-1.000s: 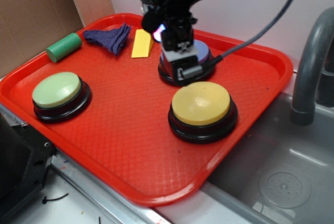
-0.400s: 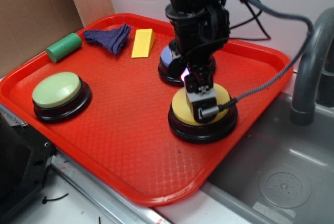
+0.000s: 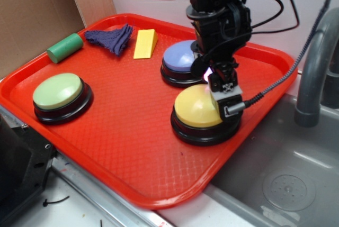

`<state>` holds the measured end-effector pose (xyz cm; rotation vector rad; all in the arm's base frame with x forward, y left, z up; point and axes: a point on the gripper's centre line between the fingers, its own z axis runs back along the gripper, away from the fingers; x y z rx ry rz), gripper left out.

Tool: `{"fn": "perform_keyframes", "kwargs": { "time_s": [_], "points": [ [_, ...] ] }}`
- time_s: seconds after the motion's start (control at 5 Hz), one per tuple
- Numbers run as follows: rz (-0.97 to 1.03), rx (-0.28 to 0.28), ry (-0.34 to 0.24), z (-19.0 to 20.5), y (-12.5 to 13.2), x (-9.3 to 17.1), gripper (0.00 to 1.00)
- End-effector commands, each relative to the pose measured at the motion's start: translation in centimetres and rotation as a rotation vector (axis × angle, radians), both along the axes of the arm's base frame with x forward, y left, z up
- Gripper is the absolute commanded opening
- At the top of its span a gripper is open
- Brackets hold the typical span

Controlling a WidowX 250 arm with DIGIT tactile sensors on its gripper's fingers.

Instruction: Push the yellow button.

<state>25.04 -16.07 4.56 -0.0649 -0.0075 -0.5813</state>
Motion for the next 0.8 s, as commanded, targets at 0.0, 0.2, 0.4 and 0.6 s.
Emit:
{"fn": "perform_keyframes", "kwargs": {
  "time_s": [0.0,0.2,0.4,0.6],
  "points": [
    [0.013,0.029,-0.004,2.8,0.8,-1.6,1.0],
    [0.05,0.043,-0.024,5.0,1.5,-2.1,1.0],
    [0.074,0.028,-0.006,6.0,2.2,-2.6,1.0],
    [0.104,0.033,0.002,7.1,2.6,-3.1,1.0]
  ]
}}
